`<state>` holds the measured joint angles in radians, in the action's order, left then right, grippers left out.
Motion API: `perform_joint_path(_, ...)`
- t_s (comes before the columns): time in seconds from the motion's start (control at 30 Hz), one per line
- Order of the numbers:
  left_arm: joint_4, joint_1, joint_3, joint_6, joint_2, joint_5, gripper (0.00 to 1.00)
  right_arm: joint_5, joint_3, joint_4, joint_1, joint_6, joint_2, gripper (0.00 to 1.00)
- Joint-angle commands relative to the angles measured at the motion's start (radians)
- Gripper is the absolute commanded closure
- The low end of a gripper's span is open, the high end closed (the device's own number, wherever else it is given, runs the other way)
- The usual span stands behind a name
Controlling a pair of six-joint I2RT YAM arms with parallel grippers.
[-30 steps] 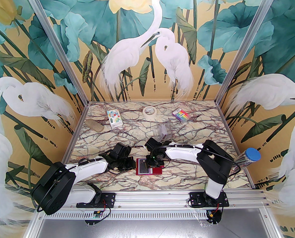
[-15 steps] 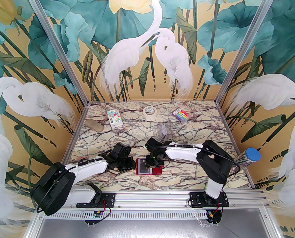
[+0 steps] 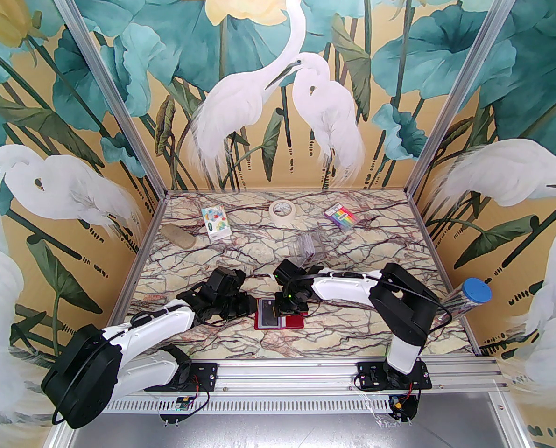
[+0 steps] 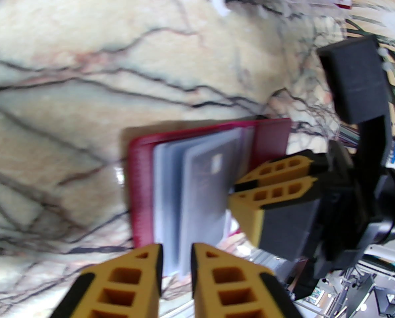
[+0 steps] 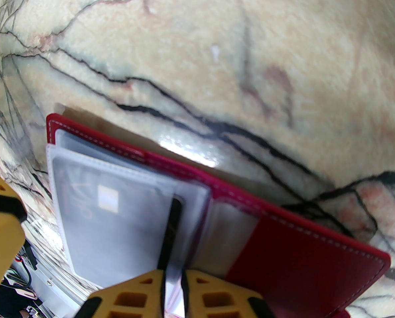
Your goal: Put the credit cards into the card holder
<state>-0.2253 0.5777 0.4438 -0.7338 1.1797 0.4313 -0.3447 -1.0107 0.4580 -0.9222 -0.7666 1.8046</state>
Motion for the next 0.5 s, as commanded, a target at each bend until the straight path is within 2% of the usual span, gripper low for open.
perform_joint_path(0.0, 0.046, 0.007, -0.009, -0.014, 0.023, 0.035, 0.76, 0.018, 0.035, 0.002, -0.002, -0.012, 0.038, 0.84)
perform_joint_path(0.47, 0.099, 0.022, -0.003, -0.016, 0.112, 0.063, 0.75, 0.016, 0.040, 0.008, -0.003, -0.011, 0.033, 0.84)
